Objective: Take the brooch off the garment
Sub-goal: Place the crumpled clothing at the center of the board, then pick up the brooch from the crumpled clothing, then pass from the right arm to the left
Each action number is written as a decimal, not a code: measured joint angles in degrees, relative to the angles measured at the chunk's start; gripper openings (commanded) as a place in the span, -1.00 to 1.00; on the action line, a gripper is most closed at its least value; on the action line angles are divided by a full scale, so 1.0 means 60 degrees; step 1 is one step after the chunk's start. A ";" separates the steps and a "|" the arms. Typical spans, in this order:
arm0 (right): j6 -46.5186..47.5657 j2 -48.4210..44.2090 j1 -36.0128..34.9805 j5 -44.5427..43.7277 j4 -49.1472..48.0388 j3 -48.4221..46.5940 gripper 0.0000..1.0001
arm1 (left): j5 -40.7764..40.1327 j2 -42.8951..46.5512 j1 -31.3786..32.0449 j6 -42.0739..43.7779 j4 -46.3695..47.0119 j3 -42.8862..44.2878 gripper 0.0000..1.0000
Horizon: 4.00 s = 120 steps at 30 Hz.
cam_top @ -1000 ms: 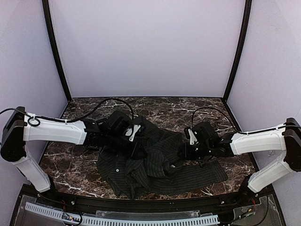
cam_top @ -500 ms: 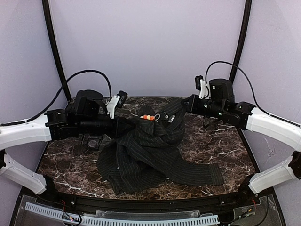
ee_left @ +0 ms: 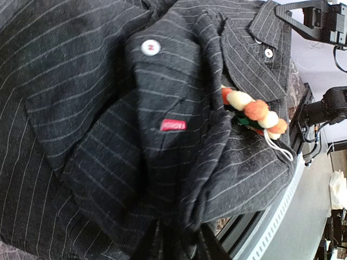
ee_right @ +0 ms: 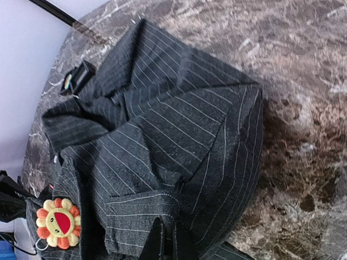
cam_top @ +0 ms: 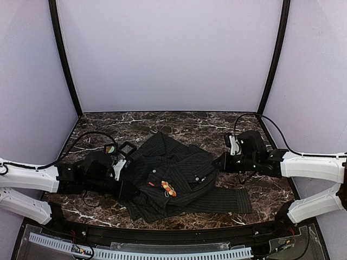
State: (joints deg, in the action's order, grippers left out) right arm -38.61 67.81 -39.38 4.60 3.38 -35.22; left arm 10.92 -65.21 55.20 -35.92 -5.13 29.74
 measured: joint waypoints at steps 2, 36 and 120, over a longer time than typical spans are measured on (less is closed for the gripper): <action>-0.0073 0.0022 0.0000 0.0095 0.0124 0.0259 -0.86 | 0.0047 0.0233 0.0011 -0.0266 -0.0080 -0.0255 -0.34; 0.0284 0.2994 -0.4965 -0.1541 0.0856 -0.2645 0.33 | -0.0157 -0.0525 0.0018 -0.0623 -0.0204 0.1239 0.67; -0.0229 0.1457 -0.1180 0.4976 -0.0237 -0.1745 -1.00 | 0.3009 -0.3887 -0.0193 0.2444 -0.0149 0.4601 -0.98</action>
State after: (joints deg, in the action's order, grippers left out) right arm -39.99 76.55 -46.46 34.46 1.96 -45.69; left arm 28.97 -88.53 54.04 -21.26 -6.02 57.34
